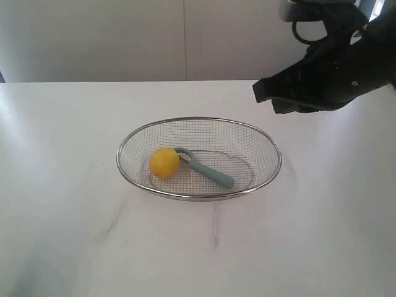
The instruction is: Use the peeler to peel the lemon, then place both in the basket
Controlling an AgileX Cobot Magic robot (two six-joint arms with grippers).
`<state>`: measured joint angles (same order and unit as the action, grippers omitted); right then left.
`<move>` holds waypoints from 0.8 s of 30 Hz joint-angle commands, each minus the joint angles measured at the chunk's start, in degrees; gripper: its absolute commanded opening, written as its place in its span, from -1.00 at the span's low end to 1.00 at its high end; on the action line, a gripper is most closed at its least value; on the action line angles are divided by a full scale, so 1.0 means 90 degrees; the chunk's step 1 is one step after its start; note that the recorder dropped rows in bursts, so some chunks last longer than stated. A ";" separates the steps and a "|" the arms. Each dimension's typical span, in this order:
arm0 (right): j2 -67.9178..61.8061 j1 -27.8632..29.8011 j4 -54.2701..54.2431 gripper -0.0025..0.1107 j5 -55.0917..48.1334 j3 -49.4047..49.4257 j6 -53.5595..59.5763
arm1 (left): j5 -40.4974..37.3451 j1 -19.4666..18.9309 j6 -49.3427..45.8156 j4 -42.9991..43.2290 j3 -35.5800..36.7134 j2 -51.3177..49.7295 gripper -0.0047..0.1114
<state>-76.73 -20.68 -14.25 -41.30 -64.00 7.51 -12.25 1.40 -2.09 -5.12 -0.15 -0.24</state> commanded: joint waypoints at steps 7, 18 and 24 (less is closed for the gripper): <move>0.2717 0.0011 -0.0007 -0.96 0.0085 0.0021 -0.0011 | 0.0016 -0.0009 -0.0056 -0.0040 0.0017 0.0027 -0.92; 0.5658 0.0615 -0.0076 -0.96 0.0085 0.0021 -0.0011 | 0.0003 -0.0009 -0.0192 -0.0040 0.0017 0.0027 -0.92; 0.6630 0.1383 -0.0076 -0.96 0.0073 0.0021 -0.0011 | 0.0003 -0.0009 -0.0192 -0.0040 0.0017 0.0027 -0.92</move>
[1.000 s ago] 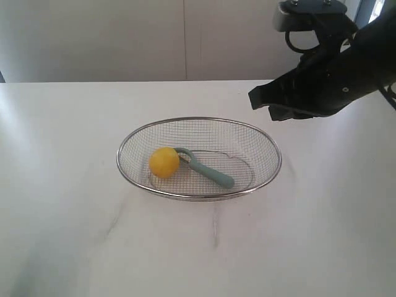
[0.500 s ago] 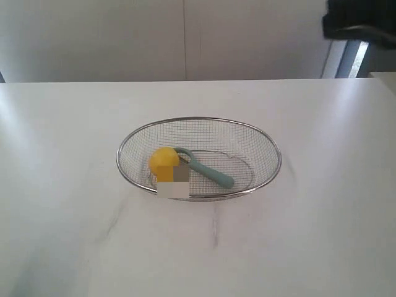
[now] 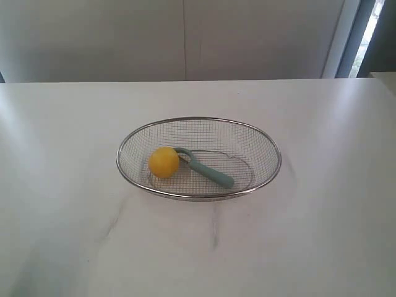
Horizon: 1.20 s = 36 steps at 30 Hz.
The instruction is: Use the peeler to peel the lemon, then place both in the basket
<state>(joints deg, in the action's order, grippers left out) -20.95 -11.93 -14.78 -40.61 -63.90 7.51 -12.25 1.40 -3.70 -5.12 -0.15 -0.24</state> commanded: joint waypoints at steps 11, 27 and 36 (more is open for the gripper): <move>0.1253 0.0603 -0.0057 -0.96 -0.0004 0.0010 -0.0011 | 0.0028 -0.0009 -0.0013 -0.0040 0.0017 0.0027 -0.92; 0.1210 0.0571 -0.0082 -0.96 -0.0004 0.1355 -0.0108 | 0.0028 0.0441 -0.0025 -0.0040 0.0017 0.0027 -0.92; 0.1210 0.0571 -0.0082 -0.96 -0.0004 0.2427 -0.0108 | 0.0028 0.0441 -0.0025 -0.0040 0.0017 0.0027 -0.92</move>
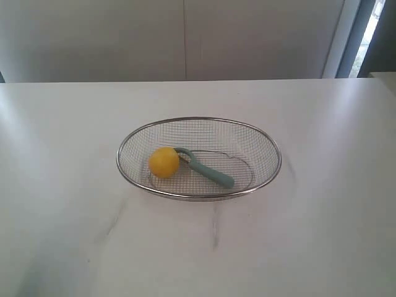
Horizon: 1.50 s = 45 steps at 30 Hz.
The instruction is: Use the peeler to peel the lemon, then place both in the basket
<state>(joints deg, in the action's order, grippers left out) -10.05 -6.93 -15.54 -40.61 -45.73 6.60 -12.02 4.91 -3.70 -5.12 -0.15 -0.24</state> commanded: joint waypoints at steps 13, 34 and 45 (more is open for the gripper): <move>-0.0001 0.0015 0.0002 -0.96 -0.0004 0.1757 -0.0007 | 0.0002 0.0050 -0.0025 -0.0040 0.0017 0.0027 -0.92; 0.0989 0.0015 -0.0004 -0.96 0.1729 0.3289 0.0016 | -0.0050 0.0050 -0.0025 -0.0040 0.0017 0.0027 -0.92; 0.1117 0.0015 -0.0010 -0.96 0.2639 0.5081 0.0022 | -0.0044 0.0050 -0.0025 -0.0040 0.0017 0.0027 -0.92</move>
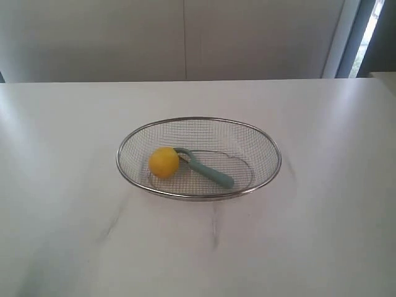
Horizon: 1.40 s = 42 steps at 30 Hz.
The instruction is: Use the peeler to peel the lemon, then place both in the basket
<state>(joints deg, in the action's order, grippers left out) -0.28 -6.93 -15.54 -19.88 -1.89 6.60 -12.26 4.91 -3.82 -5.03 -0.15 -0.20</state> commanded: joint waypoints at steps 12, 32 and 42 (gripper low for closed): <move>0.0031 0.0081 0.0018 -0.96 0.0383 0.0210 0.0022 | -0.0017 0.0050 -0.0012 -0.0050 0.0017 0.0023 -0.92; 0.0031 0.1578 0.1225 -0.96 0.0371 0.0210 0.0022 | -0.0017 0.0050 -0.0012 -0.0050 0.0017 0.0023 -0.92; 0.0031 0.1544 0.1212 -0.96 0.0371 0.0210 0.0022 | -0.0017 0.0050 -0.0012 -0.0050 0.0017 0.0023 -0.92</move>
<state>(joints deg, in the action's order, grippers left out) -0.28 6.85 -4.84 -17.09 -0.31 6.60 -12.26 4.91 -3.92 -5.03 -0.15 -0.20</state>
